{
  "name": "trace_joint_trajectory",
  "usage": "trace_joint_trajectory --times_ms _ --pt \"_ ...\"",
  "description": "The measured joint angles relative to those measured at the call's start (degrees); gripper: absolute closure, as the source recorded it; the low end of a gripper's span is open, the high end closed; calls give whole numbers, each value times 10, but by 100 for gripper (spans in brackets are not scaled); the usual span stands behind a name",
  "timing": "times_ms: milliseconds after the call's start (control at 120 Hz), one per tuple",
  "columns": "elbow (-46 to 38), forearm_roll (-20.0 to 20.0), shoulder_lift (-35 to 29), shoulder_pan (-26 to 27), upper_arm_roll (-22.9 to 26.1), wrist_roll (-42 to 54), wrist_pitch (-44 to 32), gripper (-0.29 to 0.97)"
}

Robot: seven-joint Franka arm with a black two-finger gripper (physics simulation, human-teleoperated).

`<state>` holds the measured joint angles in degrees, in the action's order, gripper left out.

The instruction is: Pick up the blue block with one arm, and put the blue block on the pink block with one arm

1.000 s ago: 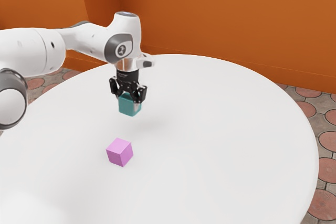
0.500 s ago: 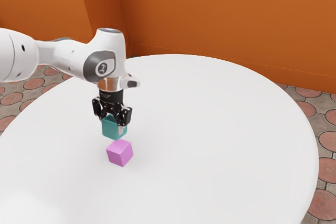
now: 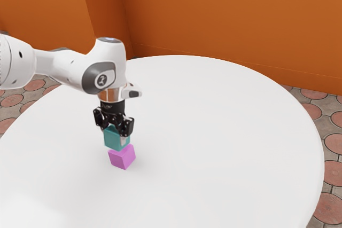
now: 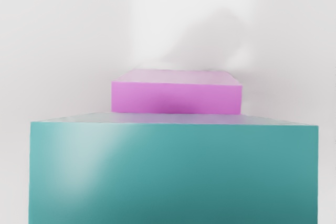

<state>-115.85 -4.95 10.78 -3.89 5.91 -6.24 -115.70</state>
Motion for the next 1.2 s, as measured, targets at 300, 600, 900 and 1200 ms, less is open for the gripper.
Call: trace_joint_trajectory --times_ms 300,600,900,1200 --pt "1 -1 8 13 0 -1 -13 9" --pt "62 -18 -20 13 -14 2 0 2" --pt "234 -79 -59 7 -16 17 162 1" --pt "267 -117 -73 23 -17 19 272 0"
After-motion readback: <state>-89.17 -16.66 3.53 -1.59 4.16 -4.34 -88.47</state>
